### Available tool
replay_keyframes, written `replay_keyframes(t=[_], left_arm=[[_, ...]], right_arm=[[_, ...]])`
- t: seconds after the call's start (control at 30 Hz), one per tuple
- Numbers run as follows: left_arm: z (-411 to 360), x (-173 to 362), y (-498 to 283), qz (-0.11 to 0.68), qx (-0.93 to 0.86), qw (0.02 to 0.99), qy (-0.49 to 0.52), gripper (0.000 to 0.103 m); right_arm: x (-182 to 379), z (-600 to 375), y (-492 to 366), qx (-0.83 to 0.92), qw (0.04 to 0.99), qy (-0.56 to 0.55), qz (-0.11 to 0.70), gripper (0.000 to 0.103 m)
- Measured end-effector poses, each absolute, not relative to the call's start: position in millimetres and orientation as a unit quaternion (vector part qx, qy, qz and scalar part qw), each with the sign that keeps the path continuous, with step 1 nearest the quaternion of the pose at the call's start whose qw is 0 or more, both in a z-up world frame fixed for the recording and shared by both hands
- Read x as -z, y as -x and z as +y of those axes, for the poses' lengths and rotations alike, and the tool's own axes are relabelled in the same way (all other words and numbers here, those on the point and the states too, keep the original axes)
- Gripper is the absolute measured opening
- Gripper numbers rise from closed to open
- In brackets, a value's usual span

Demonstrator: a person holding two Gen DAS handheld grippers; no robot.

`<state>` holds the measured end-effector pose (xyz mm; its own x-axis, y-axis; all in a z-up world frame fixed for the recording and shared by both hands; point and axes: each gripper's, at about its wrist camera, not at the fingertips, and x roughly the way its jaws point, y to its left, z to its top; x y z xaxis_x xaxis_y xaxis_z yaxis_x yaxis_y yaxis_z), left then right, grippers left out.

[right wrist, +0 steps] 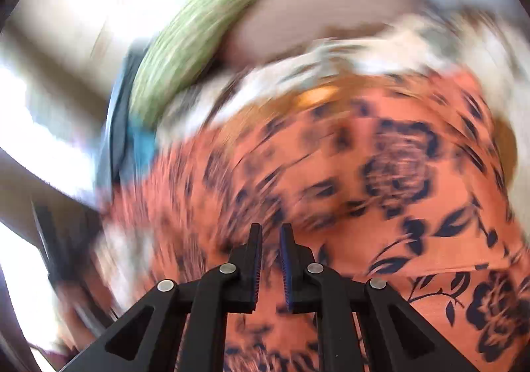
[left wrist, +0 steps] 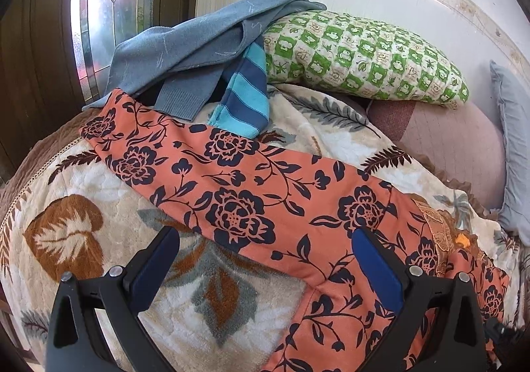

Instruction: Fold small clothes

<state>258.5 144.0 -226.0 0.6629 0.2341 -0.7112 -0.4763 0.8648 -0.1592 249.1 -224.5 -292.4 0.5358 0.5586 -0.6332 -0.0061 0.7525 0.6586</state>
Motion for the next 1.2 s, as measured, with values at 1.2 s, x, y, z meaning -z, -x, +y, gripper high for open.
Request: replay_keyframes(t=[1.2], left_arm=[[215.2,228.0,-236.5,0.371,-0.238,0.869,0.225,0.103]], right_arm=[[210.7,-95.6,-275.0,-0.278,0.832,-0.213,0.43,0.016]])
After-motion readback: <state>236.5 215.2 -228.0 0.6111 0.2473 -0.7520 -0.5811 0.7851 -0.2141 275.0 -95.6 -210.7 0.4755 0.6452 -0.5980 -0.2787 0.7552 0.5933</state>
